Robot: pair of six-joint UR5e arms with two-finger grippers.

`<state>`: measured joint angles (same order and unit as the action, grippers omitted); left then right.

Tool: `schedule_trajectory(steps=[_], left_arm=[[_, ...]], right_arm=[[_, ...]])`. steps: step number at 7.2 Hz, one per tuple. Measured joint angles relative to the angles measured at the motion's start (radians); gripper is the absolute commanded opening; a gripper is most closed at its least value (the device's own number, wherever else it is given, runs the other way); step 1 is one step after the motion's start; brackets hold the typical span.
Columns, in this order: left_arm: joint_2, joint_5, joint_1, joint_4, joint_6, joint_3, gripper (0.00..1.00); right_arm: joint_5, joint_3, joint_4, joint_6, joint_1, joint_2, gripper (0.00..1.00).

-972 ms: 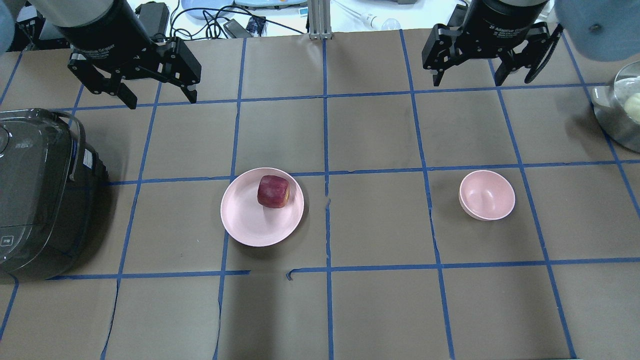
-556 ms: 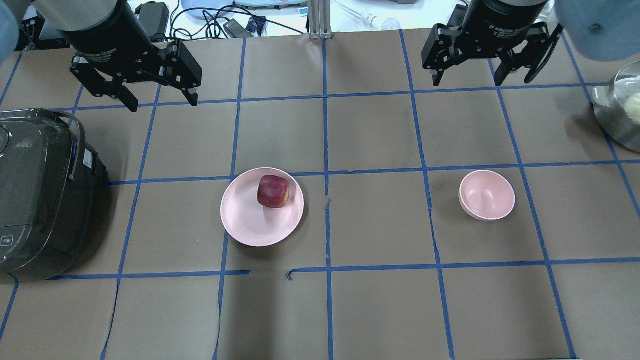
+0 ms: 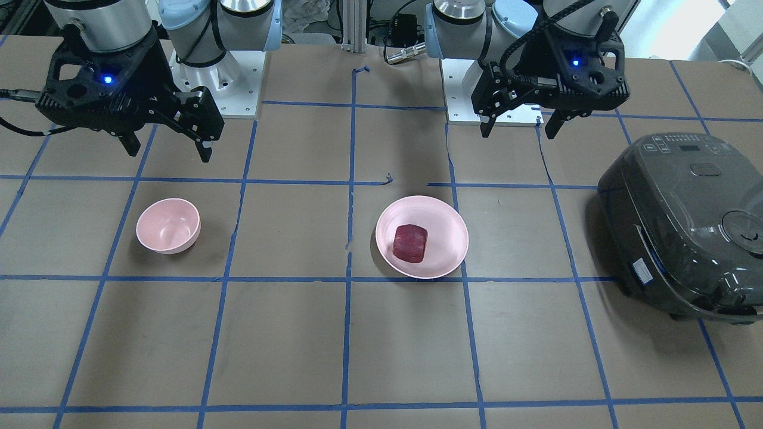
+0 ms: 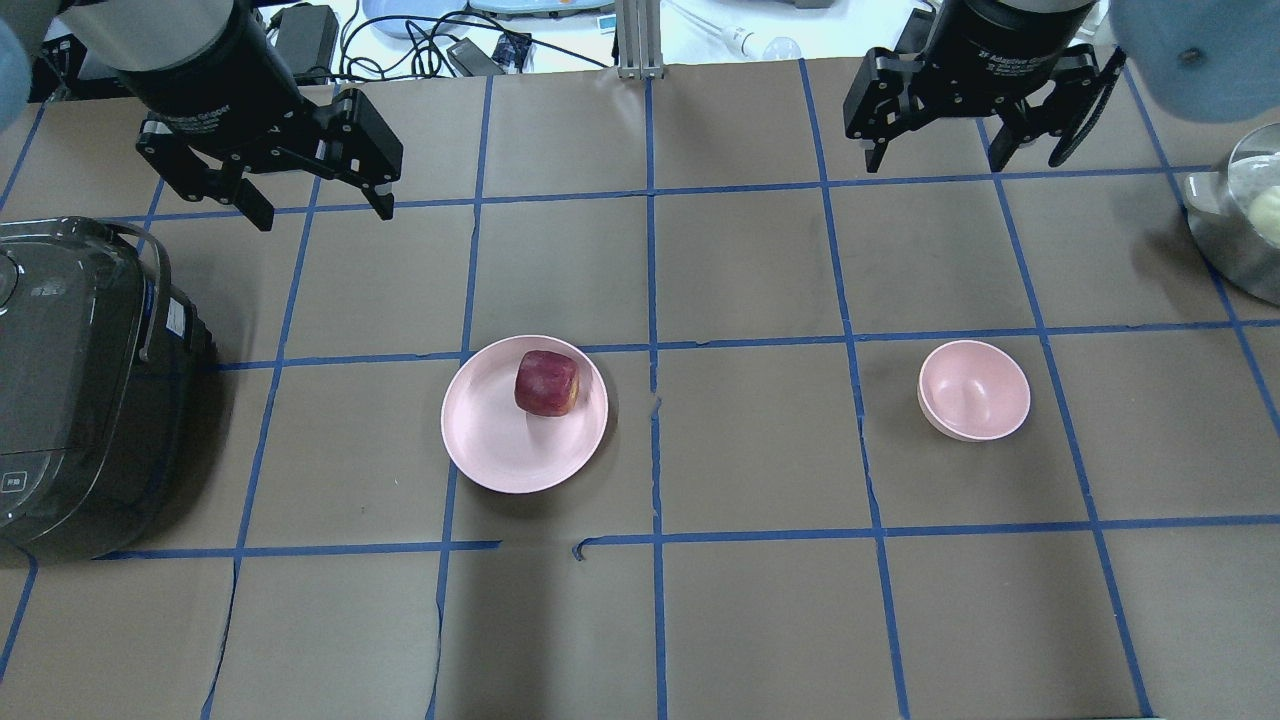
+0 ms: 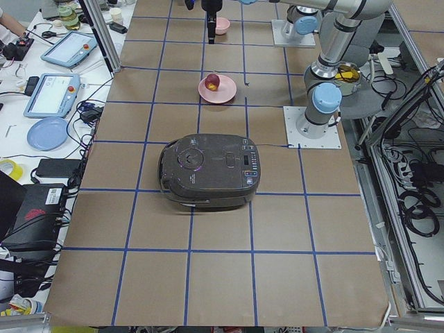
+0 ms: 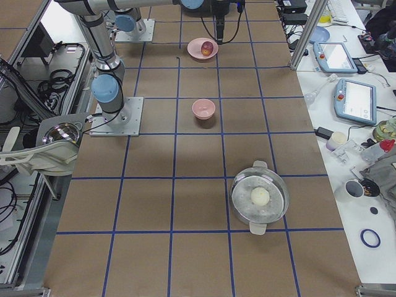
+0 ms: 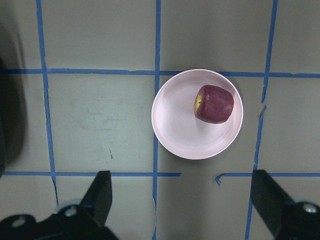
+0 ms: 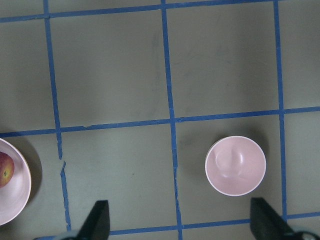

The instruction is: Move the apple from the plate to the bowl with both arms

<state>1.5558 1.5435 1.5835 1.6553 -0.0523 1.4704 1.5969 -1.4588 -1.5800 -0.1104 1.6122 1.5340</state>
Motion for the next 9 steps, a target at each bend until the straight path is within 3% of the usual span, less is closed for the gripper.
schedule_trajectory(steps=[4,9], left_arm=[[0.008,-0.001,-0.01,-0.027,0.001,0.02,1.0],[0.006,-0.001,0.002,-0.062,0.019,0.057,0.93]], right_arm=[[0.0,0.0,0.0,0.0,0.0,0.0,1.0],[0.0,0.0,0.002,0.0,0.0,0.0,1.0]])
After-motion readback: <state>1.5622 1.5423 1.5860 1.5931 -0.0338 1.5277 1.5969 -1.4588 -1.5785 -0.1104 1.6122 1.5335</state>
